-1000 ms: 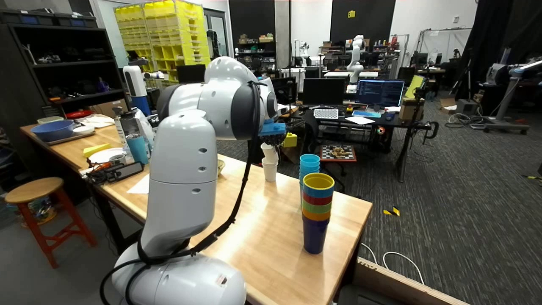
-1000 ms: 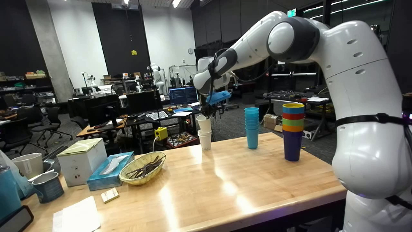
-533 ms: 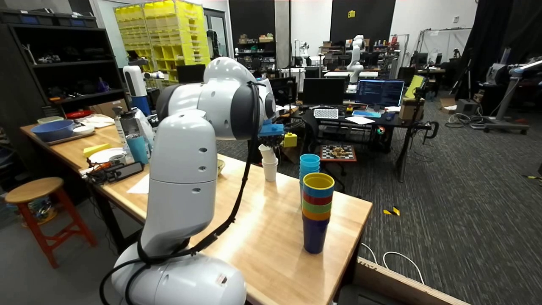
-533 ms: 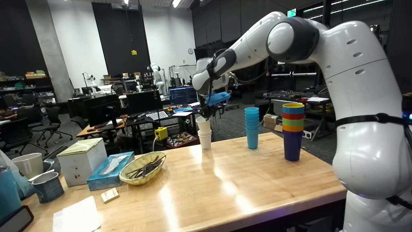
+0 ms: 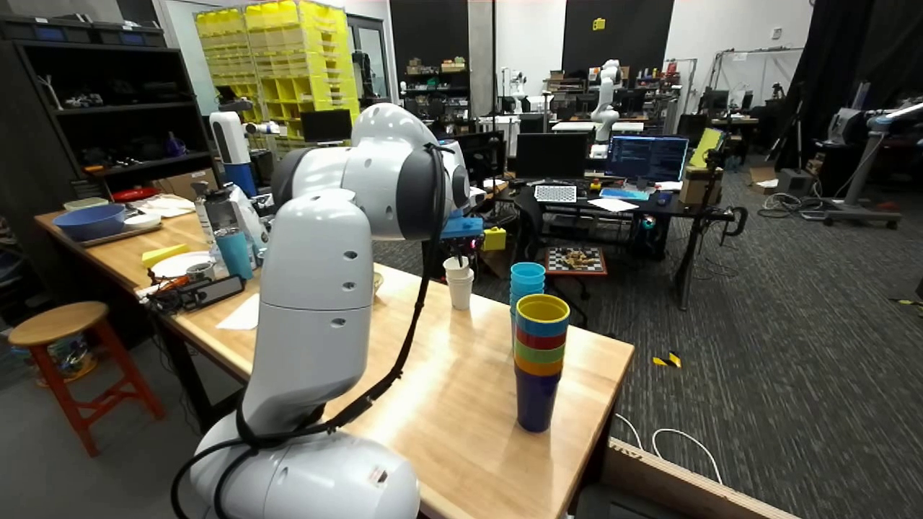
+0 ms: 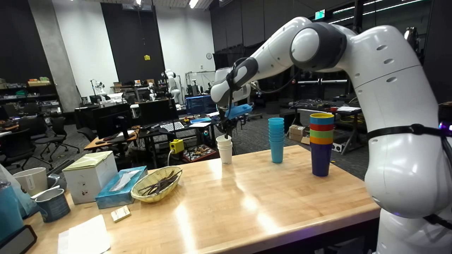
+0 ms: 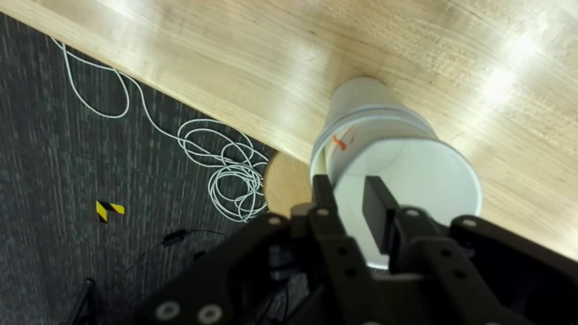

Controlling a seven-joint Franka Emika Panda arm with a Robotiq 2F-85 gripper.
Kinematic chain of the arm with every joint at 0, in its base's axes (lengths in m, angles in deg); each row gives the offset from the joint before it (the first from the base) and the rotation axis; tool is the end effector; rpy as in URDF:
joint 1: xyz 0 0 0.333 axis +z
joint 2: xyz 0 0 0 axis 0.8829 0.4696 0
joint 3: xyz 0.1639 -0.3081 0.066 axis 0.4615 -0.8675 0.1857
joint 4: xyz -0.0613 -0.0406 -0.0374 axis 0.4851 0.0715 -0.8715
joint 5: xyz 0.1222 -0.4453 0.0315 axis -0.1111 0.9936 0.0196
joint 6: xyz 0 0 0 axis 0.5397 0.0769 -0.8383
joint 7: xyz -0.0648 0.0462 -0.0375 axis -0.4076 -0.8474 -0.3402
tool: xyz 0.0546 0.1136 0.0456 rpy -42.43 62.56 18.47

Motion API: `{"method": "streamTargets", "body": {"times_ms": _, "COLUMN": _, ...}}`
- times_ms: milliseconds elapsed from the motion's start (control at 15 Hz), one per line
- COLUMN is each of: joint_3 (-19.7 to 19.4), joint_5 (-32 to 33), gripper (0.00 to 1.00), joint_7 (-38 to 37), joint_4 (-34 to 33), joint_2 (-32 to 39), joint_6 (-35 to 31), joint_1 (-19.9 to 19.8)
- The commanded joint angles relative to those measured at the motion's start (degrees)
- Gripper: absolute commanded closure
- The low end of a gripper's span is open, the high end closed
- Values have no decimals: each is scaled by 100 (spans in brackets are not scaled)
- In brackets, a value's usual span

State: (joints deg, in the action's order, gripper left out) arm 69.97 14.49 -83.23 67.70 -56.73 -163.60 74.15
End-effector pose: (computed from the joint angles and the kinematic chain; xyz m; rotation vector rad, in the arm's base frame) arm 0.7369 0.2402 0.4033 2.9836 0.6199 0.3589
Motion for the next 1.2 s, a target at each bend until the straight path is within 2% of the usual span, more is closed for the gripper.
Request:
{"method": "streamTargets", "body": {"times_ms": 0, "joint_3": 8, "joint_5": -120, "gripper": 42, "joint_7": 37, "joint_4": 39, "joint_2": -84, "joint_6": 36, "joint_1": -5}}
{"method": "streamTargets", "body": {"times_ms": 200, "joint_3": 19, "joint_5": -142, "gripper": 23, "joint_7": 17, "joint_4": 84, "joint_2": -177, "joint_6": 104, "joint_1": 5}}
{"method": "streamTargets", "body": {"times_ms": 400, "joint_3": 58, "joint_5": -199, "gripper": 2, "joint_7": -9, "joint_4": 178, "joint_2": -385, "joint_6": 566, "joint_1": 32}}
{"method": "streamTargets", "body": {"times_ms": 733, "joint_3": 212, "joint_5": -717, "gripper": 0, "joint_7": 155, "joint_4": 546, "joint_2": -953, "joint_6": 1817, "joint_1": -41}}
{"method": "streamTargets", "body": {"times_ms": 867, "joint_3": 248, "joint_5": -927, "gripper": 0, "joint_7": 233, "joint_4": 817, "joint_2": -1235, "joint_6": 2116, "joint_1": -60}}
{"method": "streamTargets", "body": {"times_ms": 1000, "joint_3": 259, "joint_5": -1051, "gripper": 0, "joint_7": 308, "joint_4": 1251, "joint_2": -1567, "joint_6": 2015, "joint_1": -73}}
{"method": "streamTargets", "body": {"times_ms": 1133, "joint_3": 256, "joint_5": -1170, "gripper": 0, "joint_7": 386, "joint_4": 1825, "joint_2": -1922, "joint_6": 1593, "joint_1": -103}}
